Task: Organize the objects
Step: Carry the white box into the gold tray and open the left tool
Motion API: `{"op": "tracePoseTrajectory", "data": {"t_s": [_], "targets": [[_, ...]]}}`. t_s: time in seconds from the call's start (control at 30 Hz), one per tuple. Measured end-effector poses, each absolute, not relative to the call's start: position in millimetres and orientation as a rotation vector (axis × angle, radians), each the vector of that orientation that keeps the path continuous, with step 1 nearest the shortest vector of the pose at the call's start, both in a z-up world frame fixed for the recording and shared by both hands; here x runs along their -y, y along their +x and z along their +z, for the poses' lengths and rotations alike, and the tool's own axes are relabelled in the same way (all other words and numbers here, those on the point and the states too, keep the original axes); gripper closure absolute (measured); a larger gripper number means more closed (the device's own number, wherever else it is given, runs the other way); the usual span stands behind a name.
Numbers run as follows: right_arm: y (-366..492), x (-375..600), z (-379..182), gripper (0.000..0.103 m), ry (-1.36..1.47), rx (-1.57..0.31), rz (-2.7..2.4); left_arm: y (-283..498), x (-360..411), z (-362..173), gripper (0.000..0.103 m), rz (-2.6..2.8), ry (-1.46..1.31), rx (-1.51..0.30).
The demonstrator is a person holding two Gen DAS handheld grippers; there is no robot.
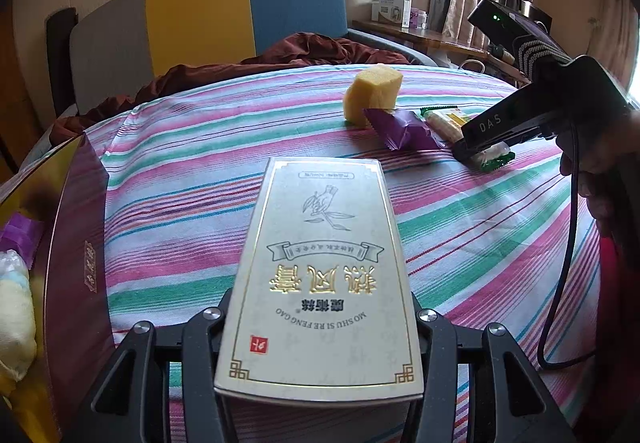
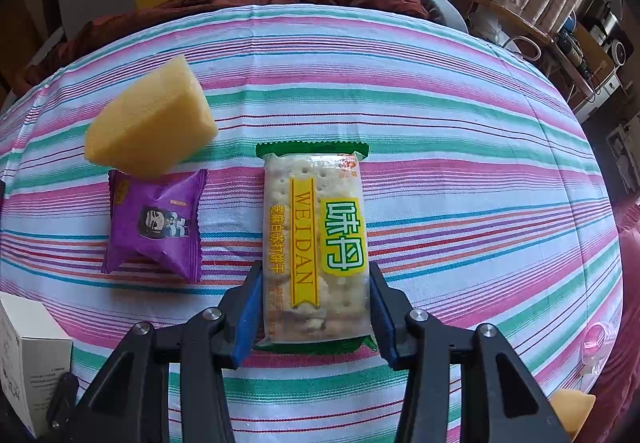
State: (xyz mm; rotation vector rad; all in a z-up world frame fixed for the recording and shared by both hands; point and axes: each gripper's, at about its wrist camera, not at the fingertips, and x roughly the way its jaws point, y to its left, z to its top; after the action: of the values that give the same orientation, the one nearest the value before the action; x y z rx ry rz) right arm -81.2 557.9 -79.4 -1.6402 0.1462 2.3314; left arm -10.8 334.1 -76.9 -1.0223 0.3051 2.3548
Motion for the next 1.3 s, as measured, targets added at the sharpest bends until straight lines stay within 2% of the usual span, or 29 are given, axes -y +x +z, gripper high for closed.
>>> {"op": "tracePoseTrajectory", "data": {"t_s": [0.3,0.6,0.83,1.17,1.3], "targets": [[-85,-556,-79,0.056,-1.626,-0.092,2.358,-7,-324,-65,0.052,2.339,-1.090,-0.289],[-87,-556,-79,0.056,-1.617,-0.067,2.372,2,-277,1,0.051,2.413,-1.037,-0.184],[-87,-555,-80,0.056,-1.606,-0.029,2.378,-3,-218,24,0.051,2.552,-1.019,-0.152],[-79,-539,-77,0.056,-1.592,0.014,2.367,-11,-147,18,0.051,2.685,-1.067,-0.113],[-79,-536,-77,0.056,-1.591,0.024,2.363,-23,-109,1,0.051,2.680,-1.186,0.010]]}}
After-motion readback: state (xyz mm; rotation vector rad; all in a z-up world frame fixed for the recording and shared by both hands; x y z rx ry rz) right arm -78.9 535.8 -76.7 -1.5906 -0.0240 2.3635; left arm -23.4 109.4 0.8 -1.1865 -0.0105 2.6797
